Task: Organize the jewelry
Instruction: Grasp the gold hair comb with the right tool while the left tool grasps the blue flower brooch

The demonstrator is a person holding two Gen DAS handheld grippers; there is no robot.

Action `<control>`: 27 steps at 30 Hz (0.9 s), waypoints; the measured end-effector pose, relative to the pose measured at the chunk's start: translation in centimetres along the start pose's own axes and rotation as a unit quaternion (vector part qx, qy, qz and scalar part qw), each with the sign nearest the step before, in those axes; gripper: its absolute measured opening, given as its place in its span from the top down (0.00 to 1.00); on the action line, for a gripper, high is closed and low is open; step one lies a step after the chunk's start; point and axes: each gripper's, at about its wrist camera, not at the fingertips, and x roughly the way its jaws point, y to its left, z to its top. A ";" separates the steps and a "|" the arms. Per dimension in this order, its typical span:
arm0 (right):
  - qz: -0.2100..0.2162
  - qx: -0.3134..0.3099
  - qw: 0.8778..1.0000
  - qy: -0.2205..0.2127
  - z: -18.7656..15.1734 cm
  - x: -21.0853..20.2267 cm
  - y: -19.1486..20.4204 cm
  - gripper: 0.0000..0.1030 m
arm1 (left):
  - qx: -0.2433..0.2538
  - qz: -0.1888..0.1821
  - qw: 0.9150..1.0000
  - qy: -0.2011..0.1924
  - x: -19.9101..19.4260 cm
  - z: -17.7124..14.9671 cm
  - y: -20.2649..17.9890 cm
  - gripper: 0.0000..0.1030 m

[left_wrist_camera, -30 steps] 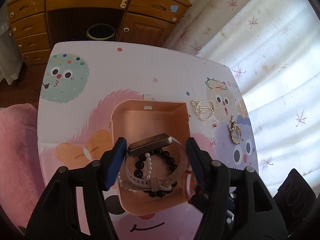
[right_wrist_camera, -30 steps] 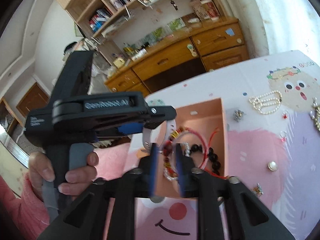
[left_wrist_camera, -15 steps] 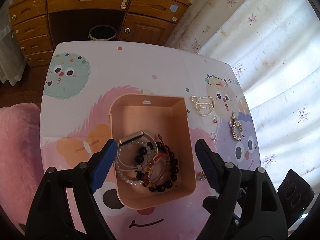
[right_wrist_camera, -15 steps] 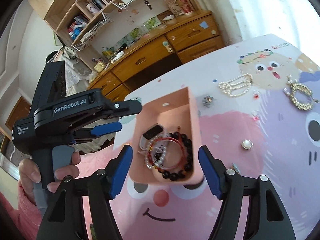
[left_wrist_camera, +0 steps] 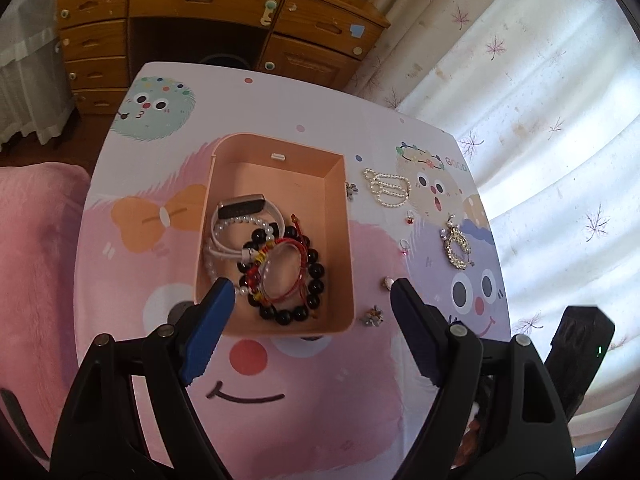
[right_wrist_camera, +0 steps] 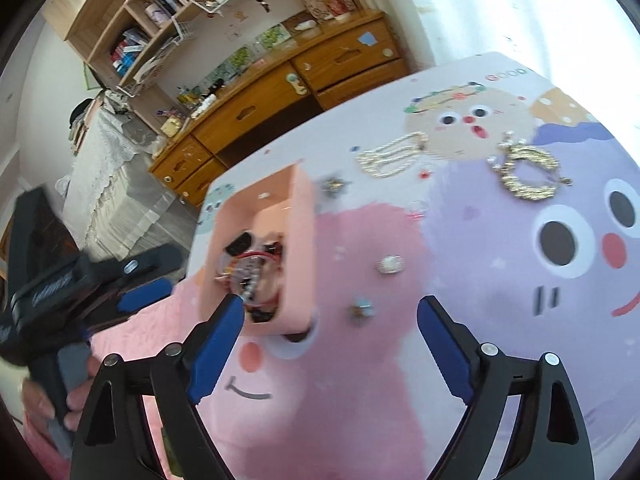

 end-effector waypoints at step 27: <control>-0.122 0.123 0.981 0.080 9.2 1.1 -17.6 0.12 | -0.036 0.179 0.981 -0.063 7.0 -11.3 -12.3 0.25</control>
